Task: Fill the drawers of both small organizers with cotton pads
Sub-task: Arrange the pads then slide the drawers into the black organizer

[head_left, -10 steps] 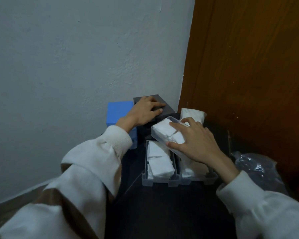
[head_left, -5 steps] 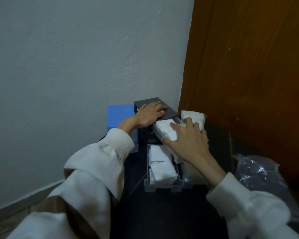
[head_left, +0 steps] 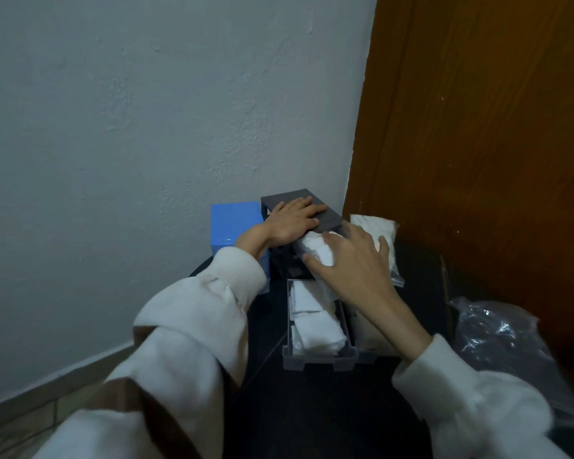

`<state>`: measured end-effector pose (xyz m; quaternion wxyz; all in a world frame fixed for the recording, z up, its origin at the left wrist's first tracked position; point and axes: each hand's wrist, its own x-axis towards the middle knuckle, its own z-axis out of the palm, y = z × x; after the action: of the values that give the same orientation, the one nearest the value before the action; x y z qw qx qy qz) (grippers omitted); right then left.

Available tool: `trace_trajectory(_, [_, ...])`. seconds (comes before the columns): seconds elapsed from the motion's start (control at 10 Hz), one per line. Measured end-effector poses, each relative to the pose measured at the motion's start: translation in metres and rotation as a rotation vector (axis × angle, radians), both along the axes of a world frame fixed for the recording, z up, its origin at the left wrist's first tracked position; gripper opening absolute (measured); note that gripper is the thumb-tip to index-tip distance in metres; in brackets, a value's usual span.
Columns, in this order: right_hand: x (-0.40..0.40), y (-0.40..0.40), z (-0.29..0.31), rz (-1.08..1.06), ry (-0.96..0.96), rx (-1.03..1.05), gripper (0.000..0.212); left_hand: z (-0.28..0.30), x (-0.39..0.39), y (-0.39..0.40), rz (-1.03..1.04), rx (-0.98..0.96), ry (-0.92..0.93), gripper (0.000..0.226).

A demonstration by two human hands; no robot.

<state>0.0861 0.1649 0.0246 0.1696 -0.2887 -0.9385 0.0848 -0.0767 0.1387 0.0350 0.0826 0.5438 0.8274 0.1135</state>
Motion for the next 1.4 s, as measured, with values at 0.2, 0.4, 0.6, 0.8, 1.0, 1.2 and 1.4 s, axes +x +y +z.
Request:
trace_trajectory(0.2, [0.023, 0.004, -0.017, 0.291, -0.100, 0.050, 0.067, -0.001, 0.000, -0.001, -0.004, 0.013, 0.007, 0.046])
trace_trajectory(0.4, [0.002, 0.013, -0.023, 0.289, -0.002, 0.090, 0.054, 0.000, 0.001, -0.002, -0.004, 0.024, -0.011, 0.046])
trace_trajectory(0.6, [0.014, 0.007, -0.016, 0.299, 0.052, 0.083, 0.060, 0.000, 0.002, -0.004, -0.011, 0.035, -0.027, 0.045])
trace_trajectory(0.8, [0.051, 0.023, -0.022, 0.332, -0.044, 0.182, 0.063, 0.000, 0.002, -0.002, 0.003, 0.037, -0.025, 0.045])
trace_trajectory(1.0, [0.040, 0.036, -0.023, 0.400, -0.056, 0.143, 0.048, 0.000, 0.003, -0.004, 0.003, 0.047, -0.028, 0.044])
trace_trajectory(1.2, [0.010, 0.042, -0.016, 0.414, -0.072, 0.211, 0.051, 0.000, 0.004, -0.005, -0.001, 0.057, -0.042, 0.044])
trace_trajectory(1.4, [0.002, 0.039, -0.021, 0.423, 0.106, 0.247, 0.042, 0.000, 0.004, -0.005, -0.004, 0.064, -0.048, 0.044])
